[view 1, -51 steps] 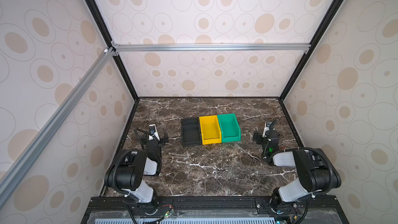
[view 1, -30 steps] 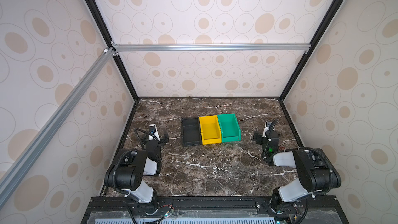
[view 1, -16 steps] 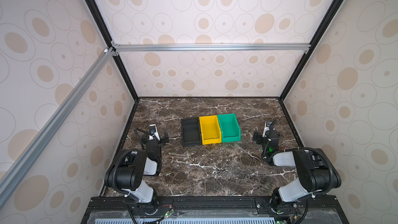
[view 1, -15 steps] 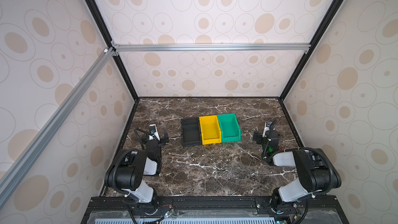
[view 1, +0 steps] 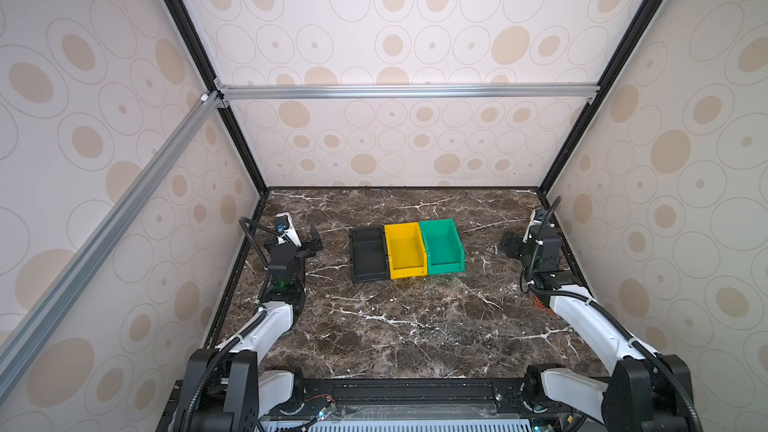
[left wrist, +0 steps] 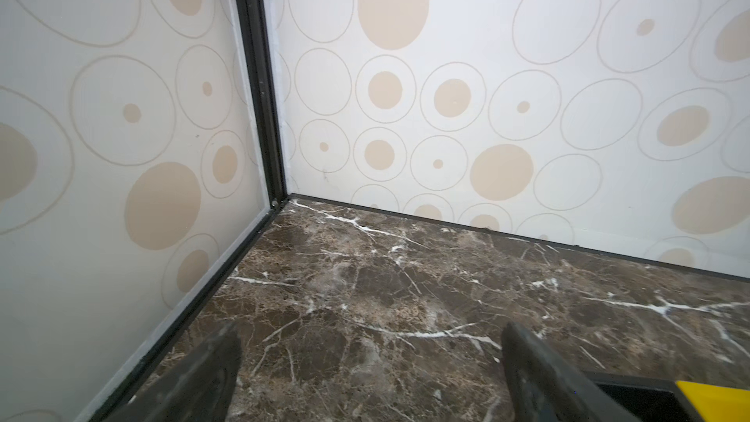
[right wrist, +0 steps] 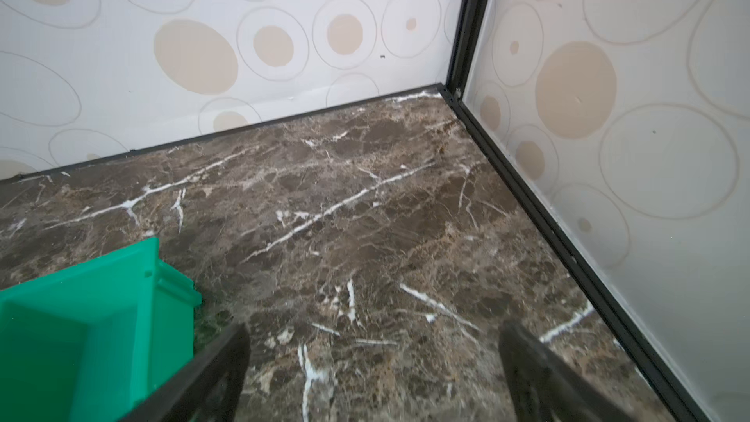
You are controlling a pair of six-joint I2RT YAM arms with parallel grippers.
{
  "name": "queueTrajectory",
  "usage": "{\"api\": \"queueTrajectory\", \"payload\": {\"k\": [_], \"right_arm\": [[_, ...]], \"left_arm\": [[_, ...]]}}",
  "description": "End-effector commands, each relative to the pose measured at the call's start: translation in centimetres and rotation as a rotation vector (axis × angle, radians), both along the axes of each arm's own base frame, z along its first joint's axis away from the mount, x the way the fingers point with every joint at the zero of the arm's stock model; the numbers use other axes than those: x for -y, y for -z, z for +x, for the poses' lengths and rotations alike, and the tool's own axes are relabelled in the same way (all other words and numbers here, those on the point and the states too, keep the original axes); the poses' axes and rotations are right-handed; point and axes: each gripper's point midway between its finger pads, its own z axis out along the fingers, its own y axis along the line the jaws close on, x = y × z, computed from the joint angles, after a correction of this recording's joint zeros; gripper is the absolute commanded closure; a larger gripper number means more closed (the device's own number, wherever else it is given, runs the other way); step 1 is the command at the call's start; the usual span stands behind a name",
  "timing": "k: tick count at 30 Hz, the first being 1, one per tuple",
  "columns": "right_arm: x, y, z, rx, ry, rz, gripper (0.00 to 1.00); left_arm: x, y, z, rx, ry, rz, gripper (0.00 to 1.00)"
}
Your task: Untangle the cables
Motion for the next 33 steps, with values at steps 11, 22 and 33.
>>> {"api": "queueTrajectory", "payload": {"k": [11,22,33], "right_arm": [[1.3,5.7,-8.6,-0.493,0.229,0.211,0.00],[6.2,10.5,-9.1,-0.745,0.560,0.115,0.00],[6.5,16.4,-9.5,-0.825,0.559,0.382,0.04]], "left_arm": [[7.3,2.2,-3.2,-0.176,0.294,-0.307,0.03],[12.0,3.0,-3.8,-0.220,0.417,-0.364,0.03],[13.8,2.3,-3.6,-0.214,0.428,-0.400,0.03]]}}
